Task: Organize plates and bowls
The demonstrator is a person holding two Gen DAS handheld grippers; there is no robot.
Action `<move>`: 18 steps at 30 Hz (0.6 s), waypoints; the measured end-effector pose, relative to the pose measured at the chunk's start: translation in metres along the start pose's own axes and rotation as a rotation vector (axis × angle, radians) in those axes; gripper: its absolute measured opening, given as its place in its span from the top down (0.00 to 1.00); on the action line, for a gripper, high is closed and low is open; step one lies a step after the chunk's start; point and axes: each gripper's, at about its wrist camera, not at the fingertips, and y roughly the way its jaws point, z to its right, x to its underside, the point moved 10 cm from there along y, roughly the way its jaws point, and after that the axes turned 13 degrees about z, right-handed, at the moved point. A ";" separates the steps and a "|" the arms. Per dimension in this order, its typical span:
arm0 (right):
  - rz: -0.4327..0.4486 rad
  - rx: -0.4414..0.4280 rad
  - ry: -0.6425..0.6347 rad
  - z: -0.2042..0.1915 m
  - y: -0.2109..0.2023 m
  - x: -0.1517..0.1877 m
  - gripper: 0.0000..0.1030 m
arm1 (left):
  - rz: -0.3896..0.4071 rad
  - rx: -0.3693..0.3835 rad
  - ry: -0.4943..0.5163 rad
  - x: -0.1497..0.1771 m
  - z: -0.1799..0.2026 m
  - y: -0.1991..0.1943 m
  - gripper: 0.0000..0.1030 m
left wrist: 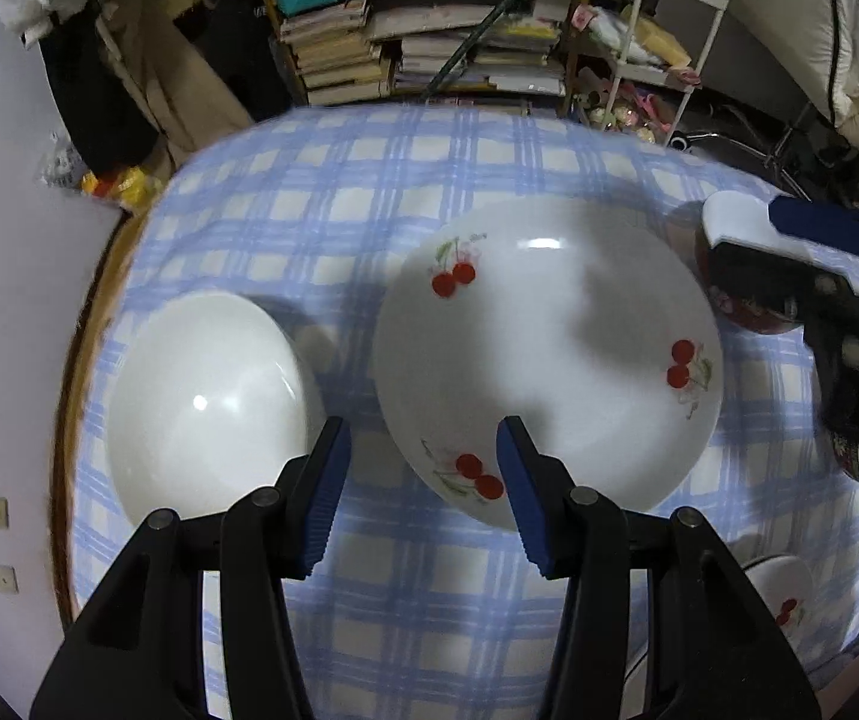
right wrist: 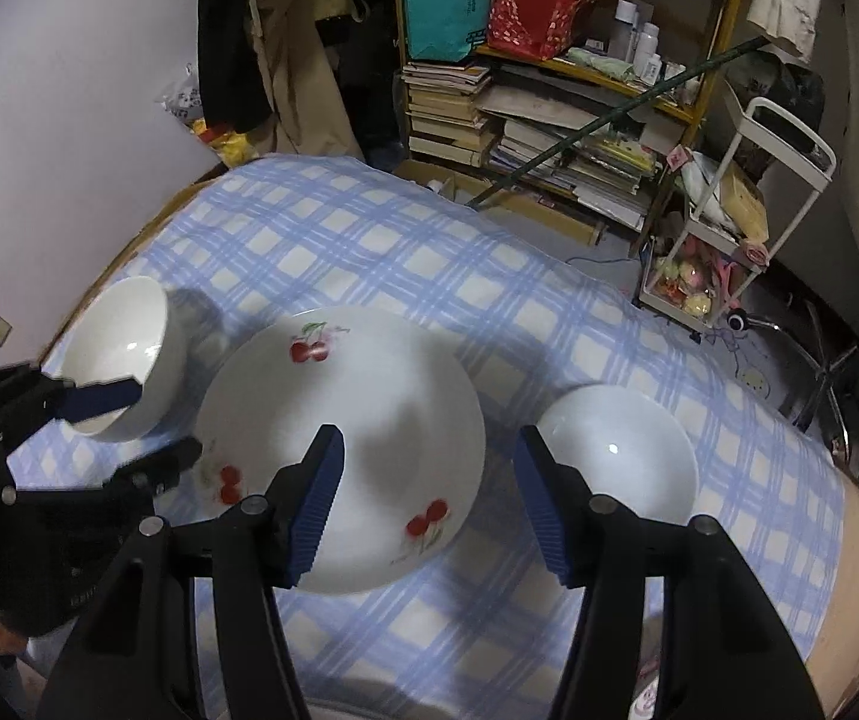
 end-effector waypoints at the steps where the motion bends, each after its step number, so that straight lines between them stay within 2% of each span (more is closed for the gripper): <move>1: -0.002 0.004 0.000 0.001 0.005 -0.001 0.40 | -0.005 -0.001 0.000 0.003 0.000 0.002 0.52; 10: -0.006 -0.031 -0.009 0.005 0.037 -0.002 0.40 | -0.037 0.009 -0.041 0.018 0.005 0.021 0.52; 18: -0.068 -0.067 -0.001 0.004 0.065 0.003 0.40 | -0.062 0.009 -0.118 0.028 -0.005 0.033 0.50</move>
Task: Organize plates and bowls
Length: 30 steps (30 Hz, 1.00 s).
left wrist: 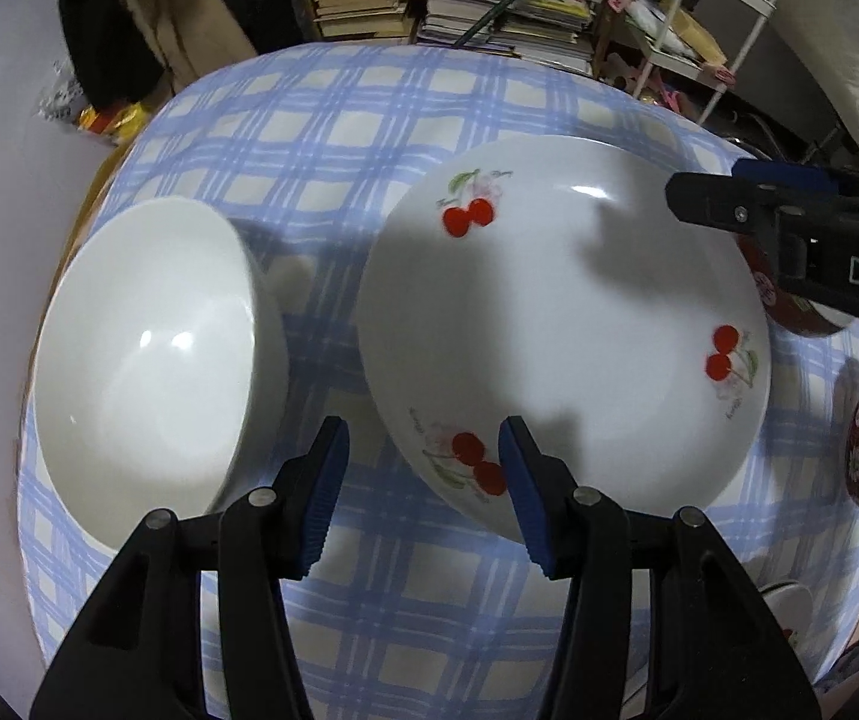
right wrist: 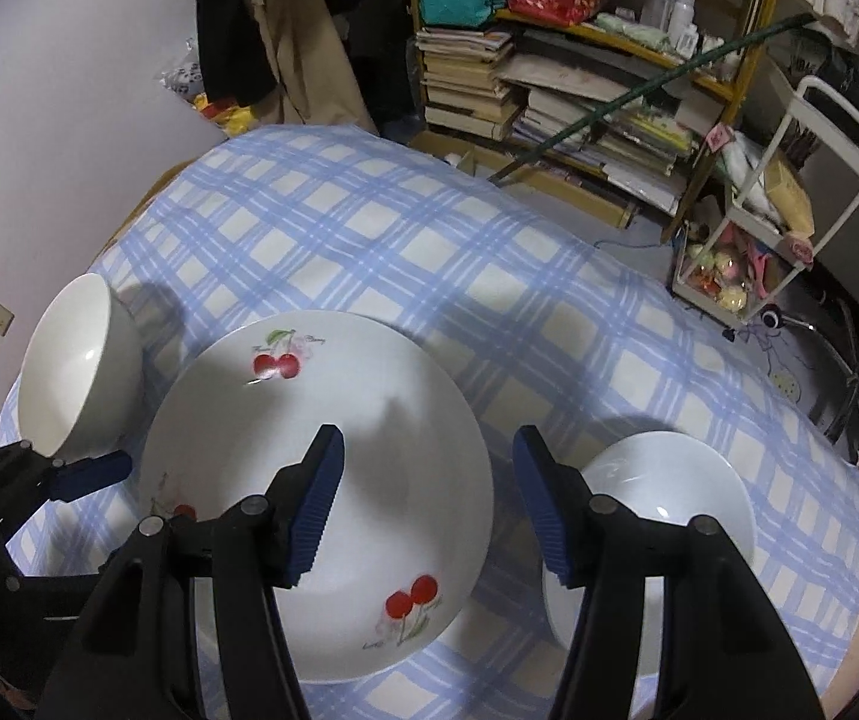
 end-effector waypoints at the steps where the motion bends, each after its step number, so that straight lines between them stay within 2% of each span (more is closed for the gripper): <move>1: -0.005 -0.002 0.000 0.001 0.003 0.000 0.40 | -0.004 0.001 -0.011 0.000 -0.001 0.002 0.50; 4: -0.025 -0.023 0.013 0.003 0.011 0.002 0.40 | -0.006 0.007 -0.034 0.002 -0.002 0.006 0.50; 11: -0.086 -0.007 -0.008 0.002 0.027 0.010 0.41 | -0.007 0.031 -0.031 0.003 0.007 0.009 0.50; 13: -0.099 0.005 -0.012 0.002 0.030 0.012 0.48 | -0.010 0.033 -0.023 0.004 0.009 0.010 0.51; 16: -0.121 0.014 -0.028 0.002 0.035 0.015 0.51 | -0.014 0.044 -0.025 0.005 0.013 0.011 0.52; 19: -0.131 0.022 -0.036 0.003 0.038 0.016 0.60 | -0.026 0.058 -0.074 0.007 0.011 0.017 0.53; 21: -0.142 0.030 -0.044 0.004 0.040 0.019 0.62 | -0.018 0.072 -0.098 0.006 0.012 0.017 0.61; 24: -0.138 0.055 -0.069 0.007 0.041 0.021 0.75 | -0.002 0.060 -0.110 0.004 0.010 0.016 0.66; 30: -0.145 0.031 -0.041 0.013 0.036 0.024 0.79 | -0.021 0.108 -0.158 0.003 0.002 0.013 0.75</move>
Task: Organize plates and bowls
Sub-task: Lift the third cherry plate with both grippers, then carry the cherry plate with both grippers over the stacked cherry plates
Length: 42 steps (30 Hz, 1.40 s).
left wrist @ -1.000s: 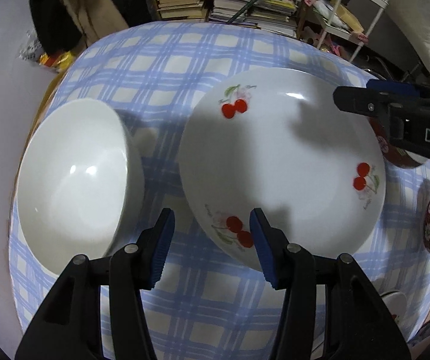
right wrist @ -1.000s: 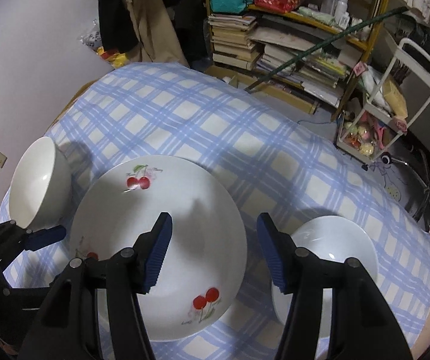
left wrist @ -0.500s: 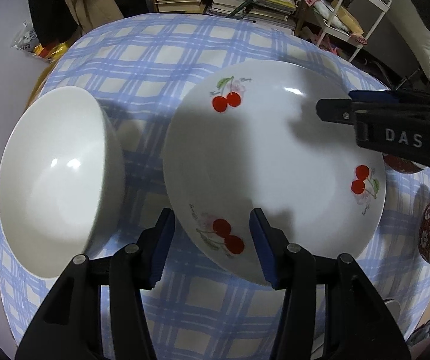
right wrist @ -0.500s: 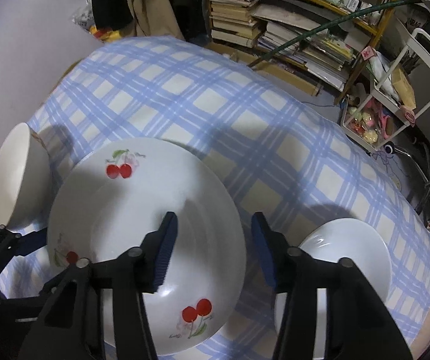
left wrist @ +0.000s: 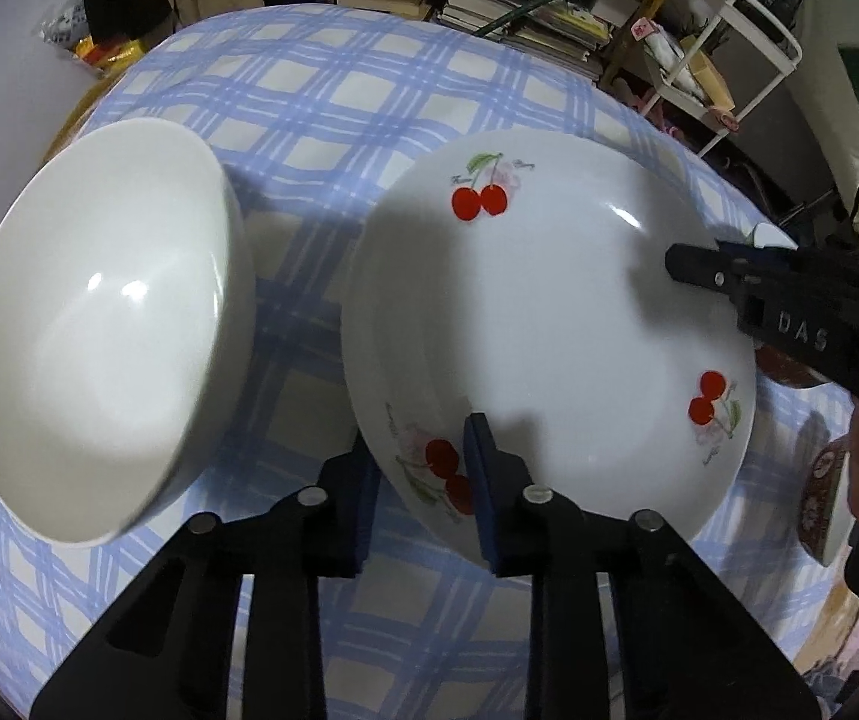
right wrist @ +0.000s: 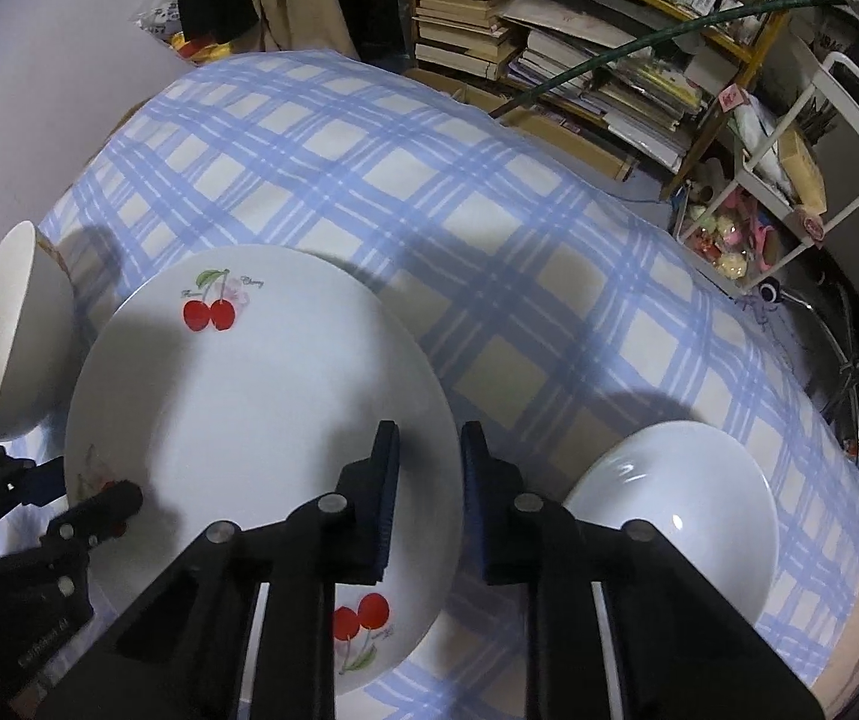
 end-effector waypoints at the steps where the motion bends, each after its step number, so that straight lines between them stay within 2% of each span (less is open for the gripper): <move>1: -0.001 -0.002 -0.003 0.000 -0.001 0.001 0.79 | -0.003 0.004 0.003 0.001 0.000 -0.001 0.76; 7: 0.004 -0.030 -0.006 -0.005 -0.012 0.010 0.81 | -0.024 0.027 0.013 0.009 -0.003 -0.010 0.76; 13: 0.035 -0.071 -0.002 -0.014 -0.040 0.021 0.85 | -0.002 0.024 0.014 0.017 -0.008 -0.031 0.76; 21: 0.052 -0.171 0.107 -0.018 -0.080 0.039 0.85 | 0.023 0.042 0.025 0.025 -0.004 -0.065 0.76; 30: 0.065 -0.139 0.139 -0.012 -0.119 0.075 0.85 | 0.049 0.069 0.062 0.041 0.018 -0.099 0.76; 42: 0.054 -0.114 0.235 -0.011 -0.151 0.143 0.85 | 0.072 0.072 0.078 0.074 0.040 -0.132 0.76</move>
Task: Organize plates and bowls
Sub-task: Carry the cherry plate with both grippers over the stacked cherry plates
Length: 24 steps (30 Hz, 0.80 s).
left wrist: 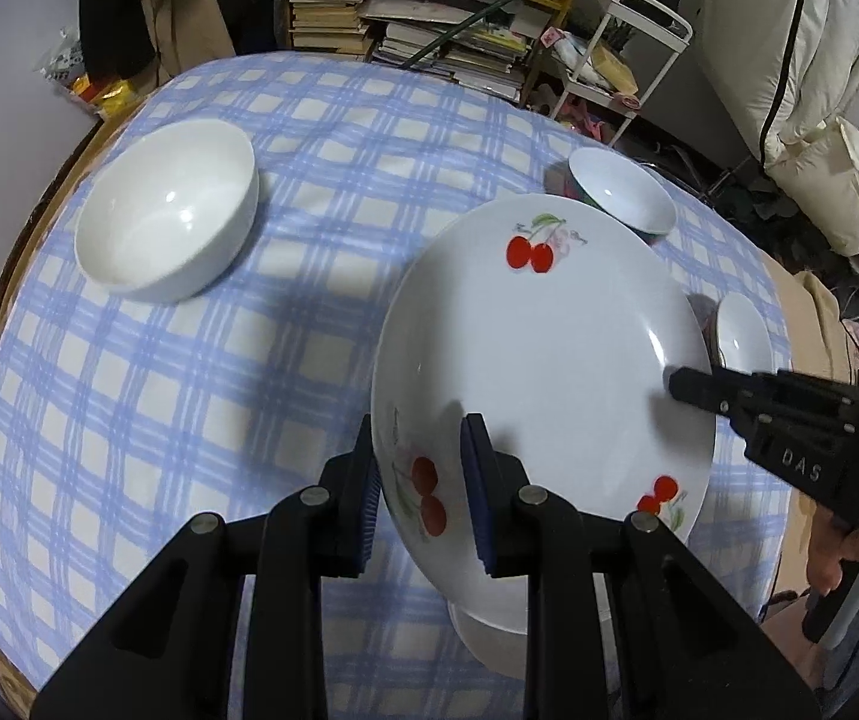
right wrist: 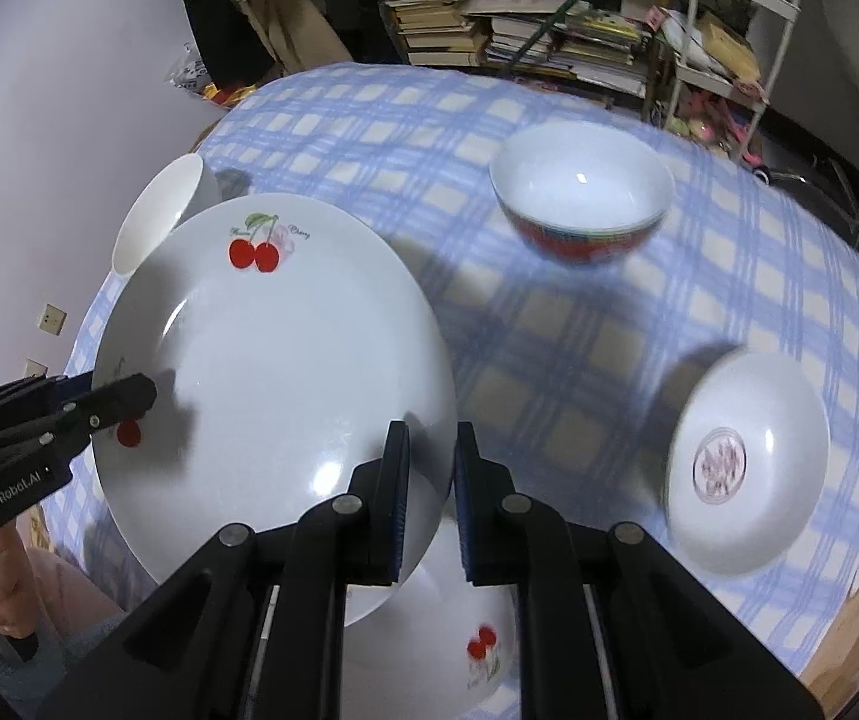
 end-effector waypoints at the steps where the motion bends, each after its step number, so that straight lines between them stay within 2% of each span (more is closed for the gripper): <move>1: -0.001 -0.003 0.008 0.000 -0.003 0.005 0.85 | -0.001 -0.005 -0.001 0.004 0.001 -0.001 0.76; 13: -0.062 0.054 0.048 0.011 -0.007 0.077 0.84 | -0.050 0.006 0.017 0.059 0.017 0.001 0.76; 24: -0.074 0.143 0.047 0.018 -0.010 0.109 0.83 | -0.082 -0.006 0.047 0.093 0.023 0.009 0.76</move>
